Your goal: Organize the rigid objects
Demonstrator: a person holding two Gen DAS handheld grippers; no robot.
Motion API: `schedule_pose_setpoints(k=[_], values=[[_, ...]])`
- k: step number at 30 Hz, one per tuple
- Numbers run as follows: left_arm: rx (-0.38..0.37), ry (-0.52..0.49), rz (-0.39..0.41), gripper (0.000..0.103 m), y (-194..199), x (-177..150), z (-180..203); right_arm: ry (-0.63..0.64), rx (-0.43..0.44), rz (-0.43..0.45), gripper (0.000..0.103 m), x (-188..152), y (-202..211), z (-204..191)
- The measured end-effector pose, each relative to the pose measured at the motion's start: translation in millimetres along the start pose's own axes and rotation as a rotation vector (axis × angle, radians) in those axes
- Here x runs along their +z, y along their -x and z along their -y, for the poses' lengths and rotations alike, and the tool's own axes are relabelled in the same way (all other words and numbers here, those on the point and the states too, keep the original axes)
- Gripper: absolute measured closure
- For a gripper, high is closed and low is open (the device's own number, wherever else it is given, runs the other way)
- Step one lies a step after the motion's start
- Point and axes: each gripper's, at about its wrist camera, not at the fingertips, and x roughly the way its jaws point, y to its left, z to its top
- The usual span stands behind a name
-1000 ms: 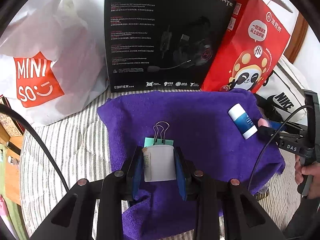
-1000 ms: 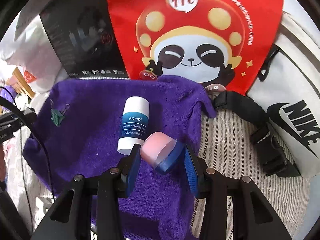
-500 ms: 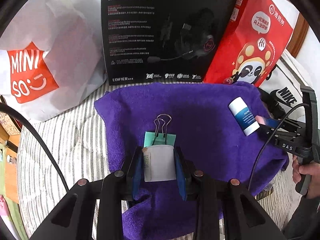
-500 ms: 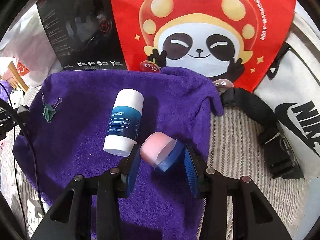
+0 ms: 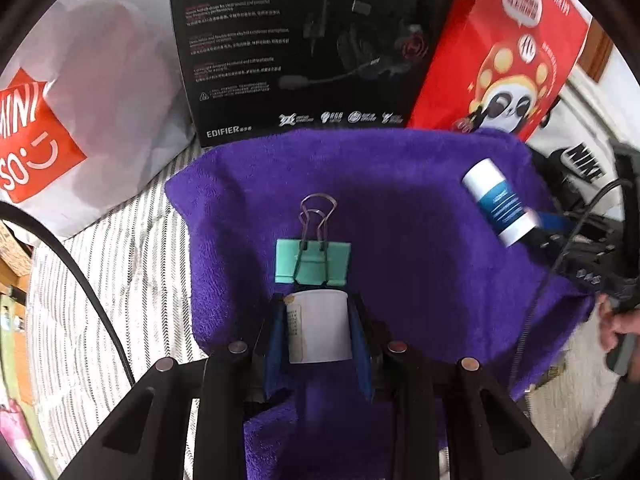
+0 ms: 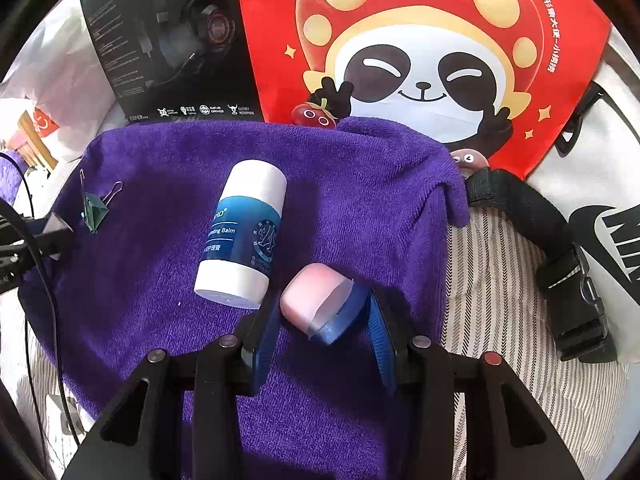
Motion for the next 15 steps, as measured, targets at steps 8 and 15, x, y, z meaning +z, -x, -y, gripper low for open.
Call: schedule_pose_setpoints(k=[8,15], values=[[0.016,-0.024,-0.017,0.074,-10.9,-1.7,5.0,0.01,0.009,-0.003,0.06,-1.3,1.2,0.1],[0.031,-0.04,-0.022,0.074,-13.3,-3.0,11.2,0.014,0.021,-0.016,0.058,-3.3,4.4,2.3]])
